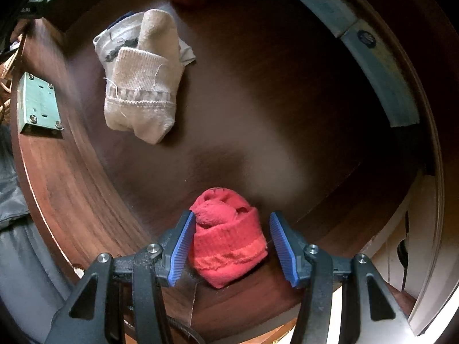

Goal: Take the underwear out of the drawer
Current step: 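Grasp the pink-red sock with the right tool while the left tool reaches the grey sock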

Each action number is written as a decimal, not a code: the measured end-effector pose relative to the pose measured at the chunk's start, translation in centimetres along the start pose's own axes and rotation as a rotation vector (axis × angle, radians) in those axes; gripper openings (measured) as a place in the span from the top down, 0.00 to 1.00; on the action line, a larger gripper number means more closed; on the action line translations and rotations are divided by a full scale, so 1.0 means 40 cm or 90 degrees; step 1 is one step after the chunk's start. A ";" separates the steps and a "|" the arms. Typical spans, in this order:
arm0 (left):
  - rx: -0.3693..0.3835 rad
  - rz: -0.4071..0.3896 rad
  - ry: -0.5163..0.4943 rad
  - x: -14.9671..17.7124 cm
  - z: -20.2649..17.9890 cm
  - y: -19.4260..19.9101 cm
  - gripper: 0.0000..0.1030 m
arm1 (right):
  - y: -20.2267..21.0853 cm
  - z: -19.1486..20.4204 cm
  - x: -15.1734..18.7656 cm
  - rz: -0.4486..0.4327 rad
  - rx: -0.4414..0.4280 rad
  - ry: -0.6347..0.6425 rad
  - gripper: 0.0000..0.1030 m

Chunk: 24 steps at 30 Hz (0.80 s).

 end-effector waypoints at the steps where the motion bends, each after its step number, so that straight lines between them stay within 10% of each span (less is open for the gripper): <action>1: 0.001 0.002 0.000 0.001 0.000 -0.001 0.30 | -0.018 0.017 -0.018 0.002 0.003 0.002 0.45; 21: 0.008 0.021 -0.006 0.009 -0.008 -0.018 0.30 | -0.075 0.050 -0.034 0.035 0.031 0.043 0.48; 24: 0.010 0.021 -0.006 0.009 -0.010 -0.019 0.30 | -0.078 0.068 -0.042 0.033 0.015 0.060 0.64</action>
Point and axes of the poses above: each gripper's, at about its wrist camera, not at the fingertips, and y roughly against the way its jaws point, z to its left, x to its underside, the point moved 10 cm from there along -y, roughly the way its jaws point, and after that the axes turned 3 degrees about -z, right-handed, at the moved point
